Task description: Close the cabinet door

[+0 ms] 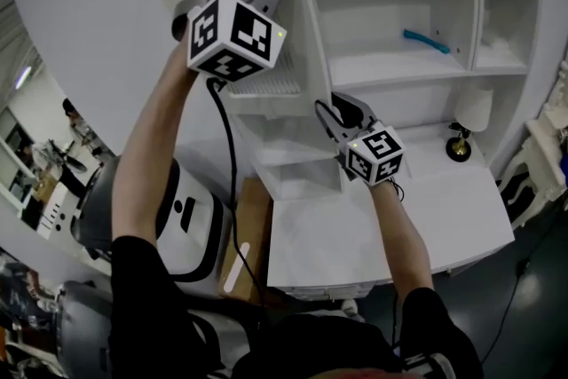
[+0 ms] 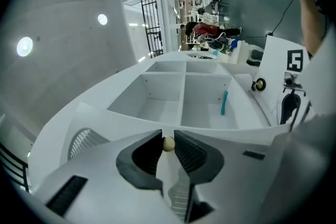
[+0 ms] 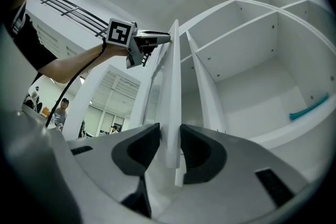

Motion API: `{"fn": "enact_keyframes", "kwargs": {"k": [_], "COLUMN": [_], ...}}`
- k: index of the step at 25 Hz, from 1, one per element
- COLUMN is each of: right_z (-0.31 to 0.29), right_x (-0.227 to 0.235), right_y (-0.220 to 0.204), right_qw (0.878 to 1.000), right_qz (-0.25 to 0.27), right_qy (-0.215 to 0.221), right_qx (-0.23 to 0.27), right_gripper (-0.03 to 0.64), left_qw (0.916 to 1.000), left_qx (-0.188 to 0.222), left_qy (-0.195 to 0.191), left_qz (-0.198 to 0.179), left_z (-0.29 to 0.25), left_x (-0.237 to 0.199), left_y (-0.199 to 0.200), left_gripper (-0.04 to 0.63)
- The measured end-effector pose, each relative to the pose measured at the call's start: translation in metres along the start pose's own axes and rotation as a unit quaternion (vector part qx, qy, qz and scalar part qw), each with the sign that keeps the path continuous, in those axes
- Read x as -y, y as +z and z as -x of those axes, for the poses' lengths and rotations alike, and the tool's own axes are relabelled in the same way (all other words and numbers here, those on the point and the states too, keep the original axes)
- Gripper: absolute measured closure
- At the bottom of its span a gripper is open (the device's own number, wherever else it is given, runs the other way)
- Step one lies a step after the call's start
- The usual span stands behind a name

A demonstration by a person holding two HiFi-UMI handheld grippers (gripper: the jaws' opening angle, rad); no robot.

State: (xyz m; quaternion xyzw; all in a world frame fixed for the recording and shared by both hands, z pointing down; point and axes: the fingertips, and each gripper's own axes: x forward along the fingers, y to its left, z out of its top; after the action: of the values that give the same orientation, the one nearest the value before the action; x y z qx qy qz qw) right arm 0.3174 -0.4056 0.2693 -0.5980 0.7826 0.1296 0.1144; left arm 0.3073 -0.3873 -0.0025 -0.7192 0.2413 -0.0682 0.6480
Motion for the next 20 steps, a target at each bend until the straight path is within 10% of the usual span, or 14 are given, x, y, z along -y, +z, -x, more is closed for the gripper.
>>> {"fn": "enact_keyframes", "kwargs": {"k": [20], "right_z": [-0.01], "right_x": [0.03], "right_y": [-0.009], "right_qw": [0.991], "right_qz": [0.104], "right_qy": [-0.058], "right_qx": [-0.055], "right_gripper": [0.48], "left_qw": [0.9992], "left_qx": [-0.014], "left_qy": [-0.01], "left_qz": [0.035], "left_z": [-0.037], "left_x": [0.004], "left_y": [-0.012], "left_gripper": [0.514]}}
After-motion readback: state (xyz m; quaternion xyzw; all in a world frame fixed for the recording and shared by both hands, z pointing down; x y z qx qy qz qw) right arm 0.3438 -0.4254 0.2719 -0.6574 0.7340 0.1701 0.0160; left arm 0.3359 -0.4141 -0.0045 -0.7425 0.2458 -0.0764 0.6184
